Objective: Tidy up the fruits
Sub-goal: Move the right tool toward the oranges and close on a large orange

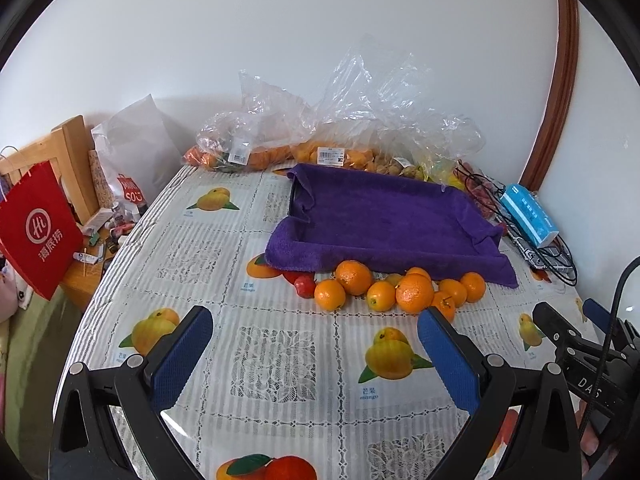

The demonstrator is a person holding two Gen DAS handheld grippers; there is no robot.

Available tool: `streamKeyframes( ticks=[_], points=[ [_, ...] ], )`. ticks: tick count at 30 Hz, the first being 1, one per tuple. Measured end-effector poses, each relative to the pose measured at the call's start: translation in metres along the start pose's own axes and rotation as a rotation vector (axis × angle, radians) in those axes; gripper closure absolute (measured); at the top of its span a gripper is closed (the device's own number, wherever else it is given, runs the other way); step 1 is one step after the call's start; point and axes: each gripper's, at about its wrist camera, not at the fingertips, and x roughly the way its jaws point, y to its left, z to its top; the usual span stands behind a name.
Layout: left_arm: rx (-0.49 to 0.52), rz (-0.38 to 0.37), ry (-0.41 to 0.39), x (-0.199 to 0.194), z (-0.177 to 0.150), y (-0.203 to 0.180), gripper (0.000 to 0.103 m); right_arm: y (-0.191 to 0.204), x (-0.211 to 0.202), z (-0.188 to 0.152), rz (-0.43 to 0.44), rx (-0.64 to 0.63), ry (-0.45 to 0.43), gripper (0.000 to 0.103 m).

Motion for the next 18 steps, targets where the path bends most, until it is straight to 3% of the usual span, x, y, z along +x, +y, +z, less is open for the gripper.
streamKeyframes(
  ticks=[12,18],
  points=[
    [0.094,-0.027,0.079,0.058,0.001,-0.006,0.001,-0.001,0.066,-0.006,0.036,0.011,0.076,0.001],
    [0.071,-0.057,0.102,0.085,0.006,0.006,0.002,0.009,0.095,-0.003,0.023,-0.001,0.126,0.012]
  ],
)
